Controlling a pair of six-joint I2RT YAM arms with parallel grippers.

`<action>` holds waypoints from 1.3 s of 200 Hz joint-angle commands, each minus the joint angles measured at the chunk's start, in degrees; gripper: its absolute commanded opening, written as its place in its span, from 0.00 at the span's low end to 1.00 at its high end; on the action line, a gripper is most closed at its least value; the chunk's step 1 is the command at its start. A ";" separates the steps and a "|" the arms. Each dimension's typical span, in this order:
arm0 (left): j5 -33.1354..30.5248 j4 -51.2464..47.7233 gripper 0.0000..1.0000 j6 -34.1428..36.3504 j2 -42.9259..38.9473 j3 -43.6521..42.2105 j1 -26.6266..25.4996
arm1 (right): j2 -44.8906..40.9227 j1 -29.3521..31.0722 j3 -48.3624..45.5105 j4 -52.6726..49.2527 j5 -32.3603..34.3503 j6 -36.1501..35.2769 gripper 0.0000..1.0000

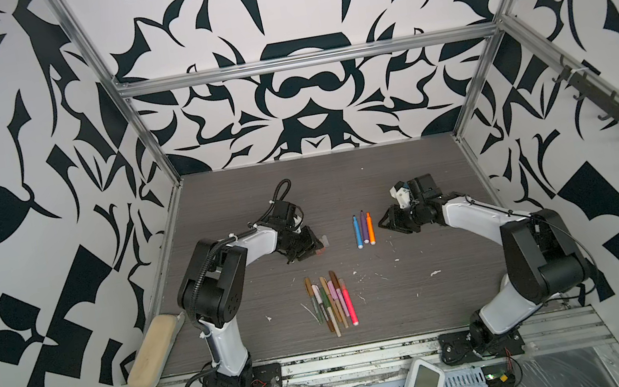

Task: Open the pen caps
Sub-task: 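Raise the right gripper away from the laid markers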

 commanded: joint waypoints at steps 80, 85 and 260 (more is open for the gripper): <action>-1.24 -4.03 0.39 1.85 1.91 3.72 -0.15 | -3.60 -0.12 1.52 -2.44 -0.52 -0.09 0.35; -1.29 -4.22 0.39 1.94 1.93 3.94 -0.14 | -3.59 -0.11 1.39 -2.46 -0.49 -0.16 0.35; -2.98 -6.58 0.39 2.97 -0.26 3.65 0.03 | -12.17 8.73 -0.27 -11.14 8.94 -1.11 0.35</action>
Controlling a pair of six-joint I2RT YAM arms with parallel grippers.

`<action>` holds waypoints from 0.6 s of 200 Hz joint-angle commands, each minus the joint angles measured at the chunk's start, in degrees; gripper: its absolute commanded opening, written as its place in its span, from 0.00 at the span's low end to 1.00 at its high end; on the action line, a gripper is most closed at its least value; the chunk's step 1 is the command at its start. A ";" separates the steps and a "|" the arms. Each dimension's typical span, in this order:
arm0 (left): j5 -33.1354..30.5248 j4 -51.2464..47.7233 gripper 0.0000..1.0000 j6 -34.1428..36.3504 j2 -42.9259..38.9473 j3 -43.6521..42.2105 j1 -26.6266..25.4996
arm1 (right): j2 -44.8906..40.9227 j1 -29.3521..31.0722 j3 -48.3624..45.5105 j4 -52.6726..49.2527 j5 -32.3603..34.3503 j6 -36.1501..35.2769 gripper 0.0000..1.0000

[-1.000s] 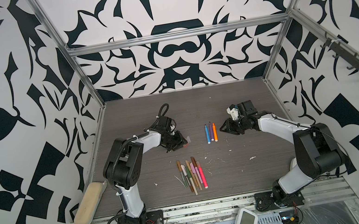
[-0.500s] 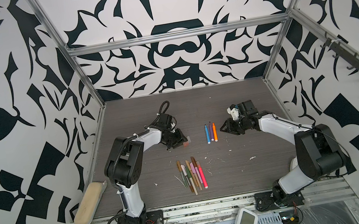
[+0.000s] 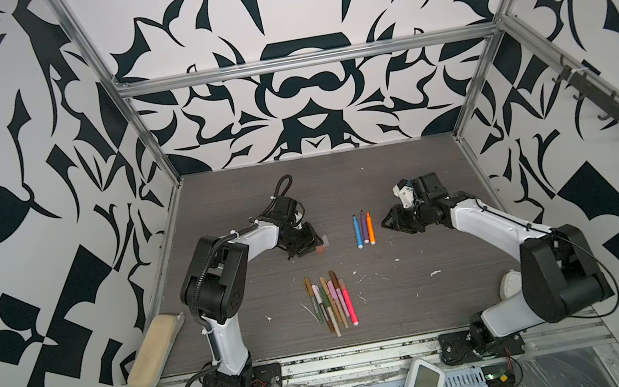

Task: Open the pen caps
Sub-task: 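Raise the right gripper away from the laid markers, then grasp the pink highlighter with the right gripper while the left gripper returns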

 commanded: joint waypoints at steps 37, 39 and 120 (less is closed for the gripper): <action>-4.08 -9.87 0.39 3.33 -8.77 1.85 0.99 | -6.52 22.60 -3.40 -7.76 15.63 3.88 0.35; -4.23 -10.20 0.39 3.46 -9.27 1.84 1.01 | -6.65 23.33 -3.56 -7.83 16.34 4.36 0.35; -2.95 -1.10 0.40 -5.03 -31.60 -14.30 1.25 | 4.13 55.07 -1.53 -10.35 32.53 18.85 0.35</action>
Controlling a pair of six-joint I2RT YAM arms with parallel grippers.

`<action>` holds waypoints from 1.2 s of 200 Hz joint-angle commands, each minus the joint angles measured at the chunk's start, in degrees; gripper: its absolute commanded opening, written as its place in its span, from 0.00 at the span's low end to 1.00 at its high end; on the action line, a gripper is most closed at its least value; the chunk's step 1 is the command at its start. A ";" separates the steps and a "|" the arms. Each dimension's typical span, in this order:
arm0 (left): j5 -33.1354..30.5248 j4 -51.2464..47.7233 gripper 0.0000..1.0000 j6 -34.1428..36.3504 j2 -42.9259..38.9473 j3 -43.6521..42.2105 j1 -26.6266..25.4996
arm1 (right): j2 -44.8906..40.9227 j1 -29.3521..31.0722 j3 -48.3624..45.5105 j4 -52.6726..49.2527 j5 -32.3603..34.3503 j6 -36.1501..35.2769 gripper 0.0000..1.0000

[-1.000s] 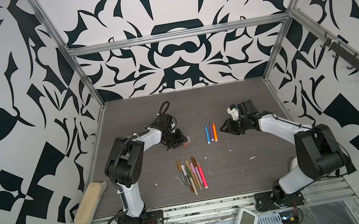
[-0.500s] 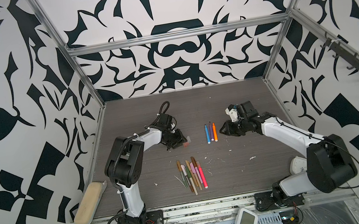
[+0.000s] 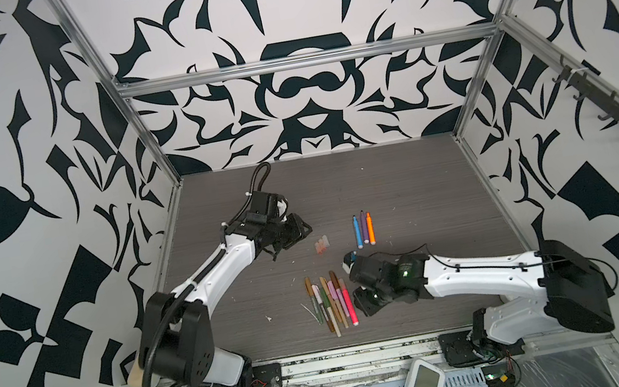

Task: Open the pen caps
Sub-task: 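Grasp the pink highlighter with the right gripper while the left gripper returns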

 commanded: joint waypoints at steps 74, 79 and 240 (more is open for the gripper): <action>0.26 4.90 0.41 -8.88 -15.03 -13.03 0.03 | 9.96 4.89 5.52 -2.35 7.44 5.90 0.35; 0.34 4.91 0.41 -8.84 -14.92 -13.11 0.07 | 9.88 4.81 5.54 -2.29 7.44 6.04 0.35; 2.13 6.67 0.40 -8.64 -12.14 -14.41 0.07 | 9.21 4.86 6.43 3.46 3.58 6.71 0.36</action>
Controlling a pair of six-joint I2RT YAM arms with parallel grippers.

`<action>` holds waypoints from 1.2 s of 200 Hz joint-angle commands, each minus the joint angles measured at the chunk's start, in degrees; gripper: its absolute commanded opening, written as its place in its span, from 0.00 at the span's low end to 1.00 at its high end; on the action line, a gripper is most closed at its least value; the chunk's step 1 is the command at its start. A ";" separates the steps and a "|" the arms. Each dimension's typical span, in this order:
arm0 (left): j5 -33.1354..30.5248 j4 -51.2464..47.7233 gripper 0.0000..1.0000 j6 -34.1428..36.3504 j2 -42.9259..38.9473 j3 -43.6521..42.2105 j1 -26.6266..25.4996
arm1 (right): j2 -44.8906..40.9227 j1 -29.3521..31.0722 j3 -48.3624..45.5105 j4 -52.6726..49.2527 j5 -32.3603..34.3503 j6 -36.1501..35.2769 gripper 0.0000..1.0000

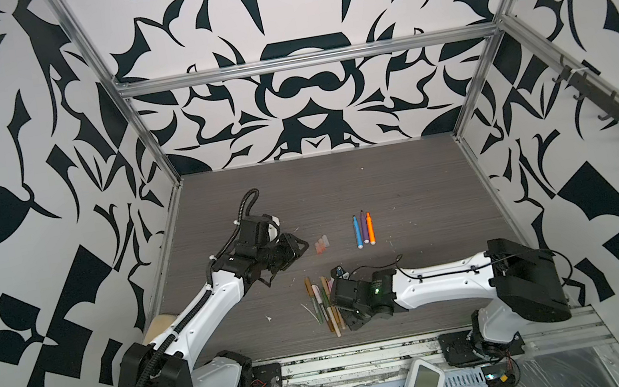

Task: Open the pen caps
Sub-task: 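Grasp the pink highlighter with the right gripper while the left gripper returns, then lift the pink highlighter and bring its cap toward the left gripper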

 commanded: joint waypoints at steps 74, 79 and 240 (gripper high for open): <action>0.82 0.81 0.40 -0.66 0.25 -1.98 0.07 | 1.80 -1.17 0.41 -2.23 2.48 2.32 0.33; 0.89 0.96 0.40 -0.77 0.30 -2.00 0.07 | 1.53 -1.60 -0.08 -2.18 2.48 2.47 0.33; -7.39 14.40 0.40 -10.97 3.18 -4.88 -14.03 | -15.42 -19.88 -6.92 -0.83 -6.72 -11.42 0.00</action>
